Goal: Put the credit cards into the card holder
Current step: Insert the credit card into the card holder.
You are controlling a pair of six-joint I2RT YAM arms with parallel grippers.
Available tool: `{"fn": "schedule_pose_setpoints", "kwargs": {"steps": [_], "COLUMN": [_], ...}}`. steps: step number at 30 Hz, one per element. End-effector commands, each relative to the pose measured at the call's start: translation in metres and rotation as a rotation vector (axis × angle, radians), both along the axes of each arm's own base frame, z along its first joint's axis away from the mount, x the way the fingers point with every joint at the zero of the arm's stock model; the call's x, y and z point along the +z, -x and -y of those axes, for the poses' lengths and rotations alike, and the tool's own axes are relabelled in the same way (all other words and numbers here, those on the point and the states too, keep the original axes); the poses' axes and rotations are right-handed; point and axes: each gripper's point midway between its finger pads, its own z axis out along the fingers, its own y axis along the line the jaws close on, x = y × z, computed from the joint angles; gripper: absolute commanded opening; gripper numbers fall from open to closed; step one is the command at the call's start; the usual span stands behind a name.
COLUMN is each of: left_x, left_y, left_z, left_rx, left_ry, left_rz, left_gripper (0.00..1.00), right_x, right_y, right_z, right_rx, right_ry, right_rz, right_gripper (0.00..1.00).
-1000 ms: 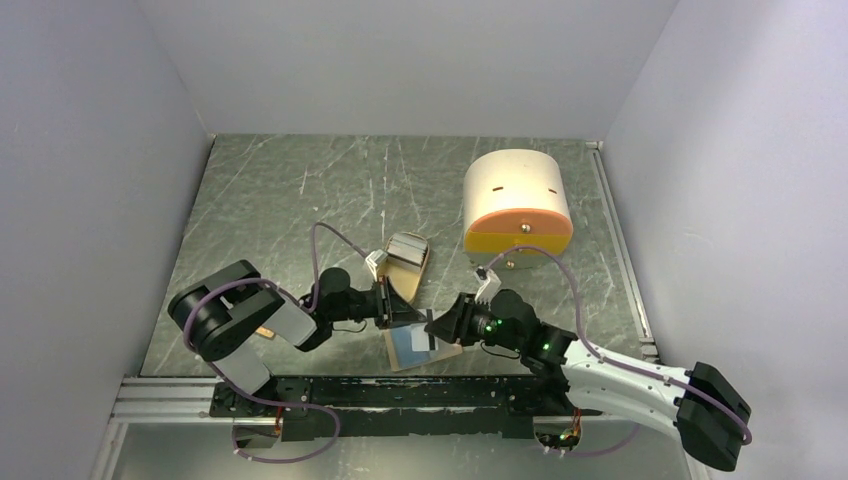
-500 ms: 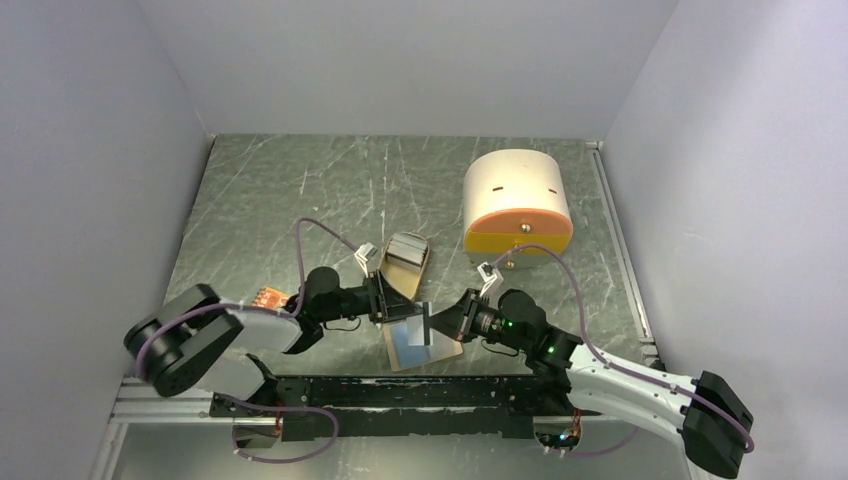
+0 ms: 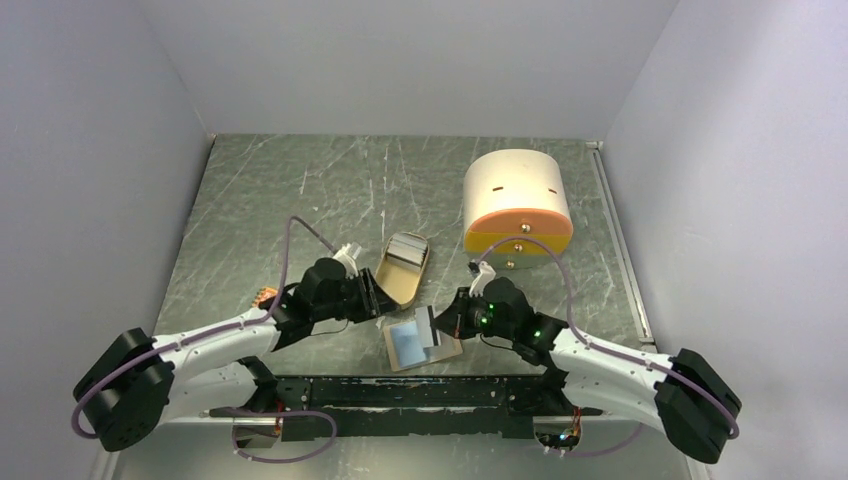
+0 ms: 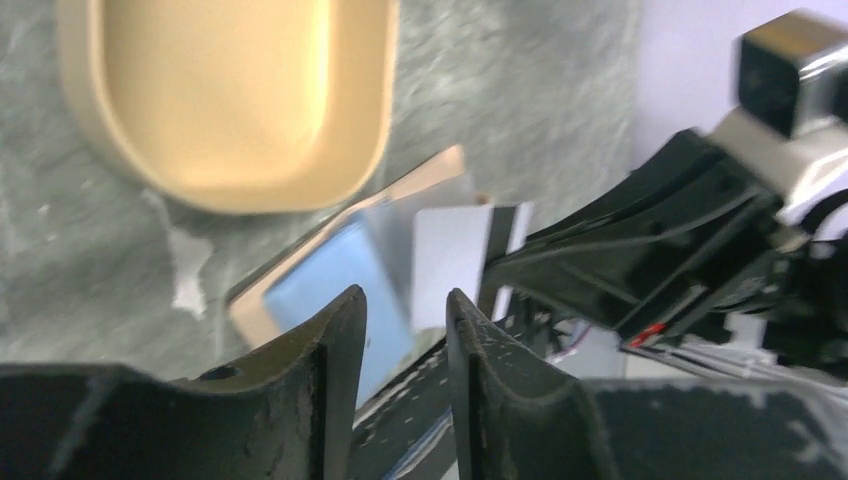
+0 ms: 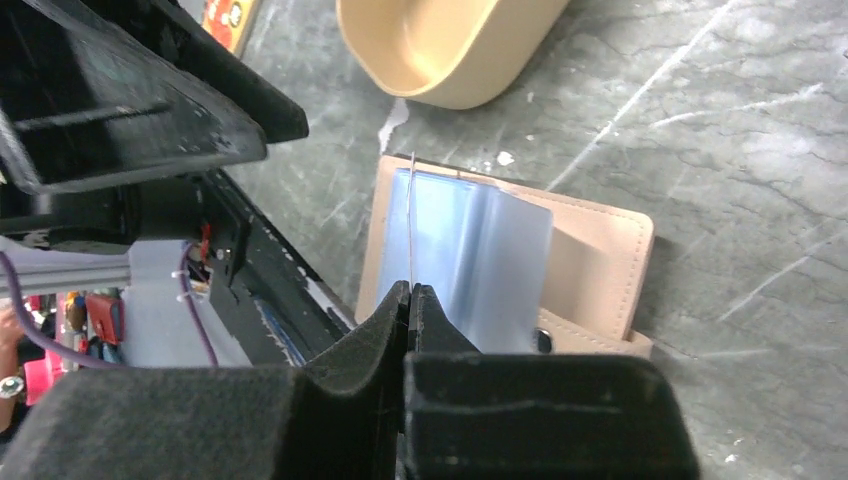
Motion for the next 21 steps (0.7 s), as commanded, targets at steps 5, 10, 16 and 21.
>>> {"fn": "schedule_pose_setpoints", "kwargs": {"steps": [5, 10, 16, 21], "left_x": [-0.056, -0.069, -0.082, -0.088], "left_y": [0.022, 0.025, 0.034, 0.043], "left_z": [-0.009, -0.016, -0.022, -0.017], "left_rx": [-0.126, -0.115, -0.133, -0.176], "left_ry": [-0.185, -0.221, -0.228, -0.21], "left_rz": [-0.078, -0.102, -0.116, -0.136], "left_gripper": [0.35, 0.36, 0.35, 0.28], "right_x": [-0.013, -0.015, -0.017, -0.022], "right_y": [-0.007, -0.011, -0.011, -0.009], "right_z": [0.002, 0.003, 0.001, 0.003], "right_rx": [0.015, 0.006, -0.013, -0.018], "right_ry": [0.029, 0.014, -0.04, -0.045], "right_rz": [-0.025, -0.045, -0.073, -0.082], "right_gripper": [0.0, 0.0, 0.0, 0.0]}}
